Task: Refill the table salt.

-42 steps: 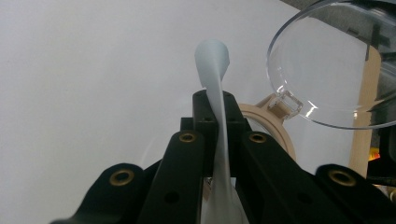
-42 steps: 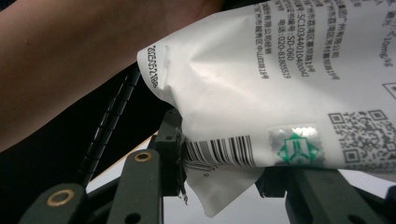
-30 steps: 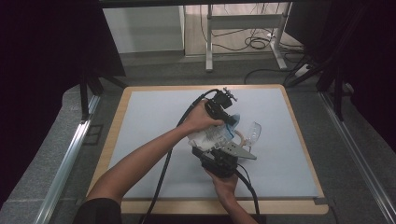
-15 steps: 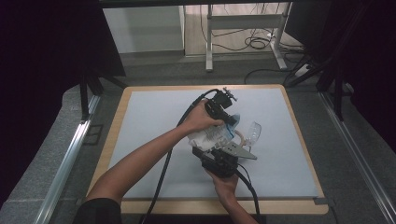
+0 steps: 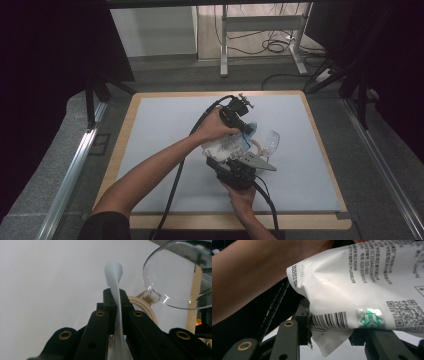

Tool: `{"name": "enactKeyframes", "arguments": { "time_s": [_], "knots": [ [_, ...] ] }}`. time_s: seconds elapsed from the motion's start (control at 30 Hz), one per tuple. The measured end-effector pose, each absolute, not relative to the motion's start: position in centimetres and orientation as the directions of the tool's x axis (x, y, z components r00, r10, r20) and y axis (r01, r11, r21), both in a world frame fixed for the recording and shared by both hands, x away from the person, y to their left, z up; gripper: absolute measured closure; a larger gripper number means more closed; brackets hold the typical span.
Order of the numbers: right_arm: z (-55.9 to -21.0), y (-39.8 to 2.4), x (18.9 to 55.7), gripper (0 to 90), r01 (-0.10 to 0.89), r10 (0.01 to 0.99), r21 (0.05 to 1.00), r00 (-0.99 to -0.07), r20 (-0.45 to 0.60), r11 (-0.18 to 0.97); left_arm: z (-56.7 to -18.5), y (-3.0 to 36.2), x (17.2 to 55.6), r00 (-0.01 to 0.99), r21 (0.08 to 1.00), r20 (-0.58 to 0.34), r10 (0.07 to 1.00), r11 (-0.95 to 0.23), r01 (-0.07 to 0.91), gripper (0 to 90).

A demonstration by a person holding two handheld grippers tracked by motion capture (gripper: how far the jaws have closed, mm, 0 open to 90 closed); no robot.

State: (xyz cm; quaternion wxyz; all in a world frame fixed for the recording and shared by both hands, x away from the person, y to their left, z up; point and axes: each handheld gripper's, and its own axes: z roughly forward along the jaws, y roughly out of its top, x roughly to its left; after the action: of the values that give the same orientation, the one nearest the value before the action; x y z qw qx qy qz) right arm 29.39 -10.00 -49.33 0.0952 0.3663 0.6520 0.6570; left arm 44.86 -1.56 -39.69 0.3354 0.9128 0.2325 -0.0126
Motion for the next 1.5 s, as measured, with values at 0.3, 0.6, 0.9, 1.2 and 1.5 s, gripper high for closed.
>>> {"name": "enactKeyframes", "arguments": {
  "time_s": [0.3, 0.6, 0.9, 1.2, 1.5],
  "knots": [
    [-49.14, -10.1, 29.28, 61.0, 0.346, 0.598, 0.928, -0.718, 0.357, -0.139, -39.68, -1.55, 44.85, 0.891, 0.605, -0.184, 0.414, -0.667, 0.435, 89.5],
    [-49.01, -10.17, 29.27, 61.1, 0.348, 0.599, 0.926, -0.713, 0.363, -0.147, -39.71, -1.75, 44.88, 0.894, 0.602, -0.181, 0.409, -0.673, 0.43, 89.5],
    [-48.95, -10.28, 29.3, 61.2, 0.343, 0.603, 0.928, -0.712, 0.36, -0.148, -39.72, -2.02, 44.87, 0.896, 0.599, -0.177, 0.407, -0.678, 0.426, 89.5],
    [-48.9, -10.32, 29.27, 61.2, 0.345, 0.602, 0.926, -0.711, 0.364, -0.152, -39.66, -2.04, 44.82, 0.896, 0.601, -0.177, 0.408, -0.676, 0.426, 89.5],
    [-48.99, -10.24, 29.3, 61.3, 0.343, 0.602, 0.928, -0.714, 0.358, -0.145, -39.8, -1.9, 44.83, 0.895, 0.602, -0.178, 0.409, -0.674, 0.428, 89.5]
  ]
}}
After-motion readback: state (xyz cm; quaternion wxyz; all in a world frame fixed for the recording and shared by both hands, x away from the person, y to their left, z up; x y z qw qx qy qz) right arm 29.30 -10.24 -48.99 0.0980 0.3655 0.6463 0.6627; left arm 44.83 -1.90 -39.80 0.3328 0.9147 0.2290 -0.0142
